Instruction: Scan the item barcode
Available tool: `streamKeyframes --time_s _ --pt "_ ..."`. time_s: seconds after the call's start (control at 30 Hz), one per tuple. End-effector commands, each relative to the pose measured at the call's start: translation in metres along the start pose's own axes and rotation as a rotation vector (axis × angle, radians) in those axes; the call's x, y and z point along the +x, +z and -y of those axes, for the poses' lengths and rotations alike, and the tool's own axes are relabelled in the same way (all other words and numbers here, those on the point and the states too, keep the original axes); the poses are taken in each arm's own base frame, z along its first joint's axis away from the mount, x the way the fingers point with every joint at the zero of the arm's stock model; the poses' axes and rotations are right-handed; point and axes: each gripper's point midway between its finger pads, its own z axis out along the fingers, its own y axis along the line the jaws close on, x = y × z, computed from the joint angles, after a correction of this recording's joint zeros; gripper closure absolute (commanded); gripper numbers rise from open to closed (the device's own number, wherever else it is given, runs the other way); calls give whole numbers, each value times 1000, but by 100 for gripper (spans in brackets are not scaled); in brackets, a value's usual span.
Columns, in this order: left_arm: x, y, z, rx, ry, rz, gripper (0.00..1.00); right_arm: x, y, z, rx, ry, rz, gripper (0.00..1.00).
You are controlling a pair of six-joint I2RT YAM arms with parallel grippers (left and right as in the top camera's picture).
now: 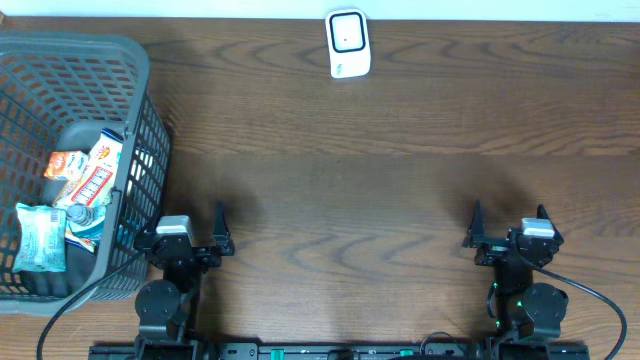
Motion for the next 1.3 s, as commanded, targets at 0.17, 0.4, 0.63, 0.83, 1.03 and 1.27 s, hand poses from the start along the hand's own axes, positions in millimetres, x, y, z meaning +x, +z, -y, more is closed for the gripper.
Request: streamKeyframes --time_s 0.17,0.4,0.63,0.83,1.03,1.27 --pt "16 3 -2 -10 16 -35 1 3 0 0 -1 -12 -6 1" --pt "19 3 -2 -10 17 -47 1 3 0 0 -1 -12 -6 1" --pt "19 3 -2 -10 17 -47 1 3 0 0 -1 -12 -6 1" --pt "19 3 -2 -10 17 -47 1 3 0 0 -1 -11 -6 1" --pt "18 3 -1 -2 10 -43 1 3 0 0 -1 -12 -6 1" --pt "6 -8 53 311 -3 -31 1 3 0 0 0 -12 -6 1"
